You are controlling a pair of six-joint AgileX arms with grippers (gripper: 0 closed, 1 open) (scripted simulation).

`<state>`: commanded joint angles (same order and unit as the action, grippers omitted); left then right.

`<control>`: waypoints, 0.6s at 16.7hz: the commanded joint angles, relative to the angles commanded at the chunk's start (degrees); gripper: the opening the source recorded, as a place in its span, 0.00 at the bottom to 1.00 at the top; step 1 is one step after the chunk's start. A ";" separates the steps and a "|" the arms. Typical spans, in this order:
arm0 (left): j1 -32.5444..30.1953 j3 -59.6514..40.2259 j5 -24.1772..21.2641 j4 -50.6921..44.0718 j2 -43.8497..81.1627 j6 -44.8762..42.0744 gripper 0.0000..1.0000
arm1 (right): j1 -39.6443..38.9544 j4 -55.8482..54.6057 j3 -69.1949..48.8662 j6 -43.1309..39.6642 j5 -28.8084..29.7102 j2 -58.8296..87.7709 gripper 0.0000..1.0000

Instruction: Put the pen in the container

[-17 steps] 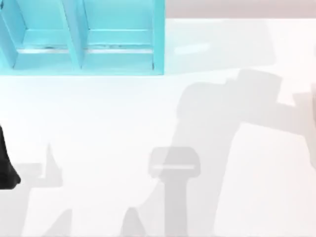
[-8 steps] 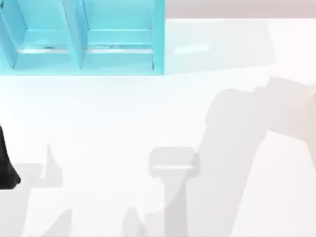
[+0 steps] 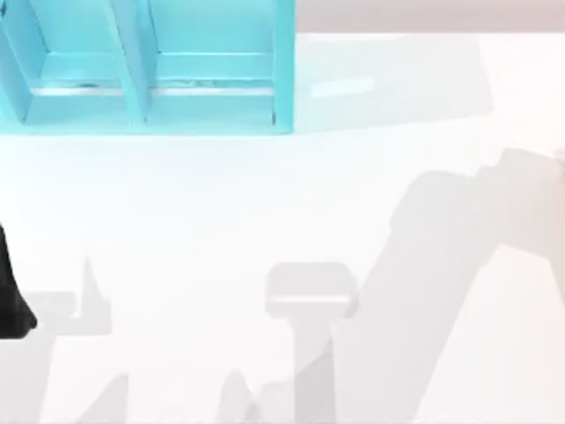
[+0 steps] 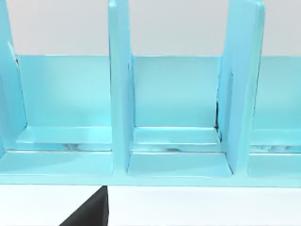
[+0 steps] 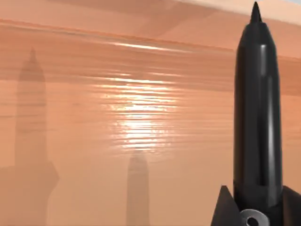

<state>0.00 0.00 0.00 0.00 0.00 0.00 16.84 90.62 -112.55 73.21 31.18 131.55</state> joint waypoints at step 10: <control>0.00 0.00 0.00 0.00 0.00 0.00 1.00 | -0.28 -8.89 12.43 0.49 -0.01 -3.55 0.00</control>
<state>0.00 0.00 0.00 0.00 0.00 0.00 16.55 81.73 -100.12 73.70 31.18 128.00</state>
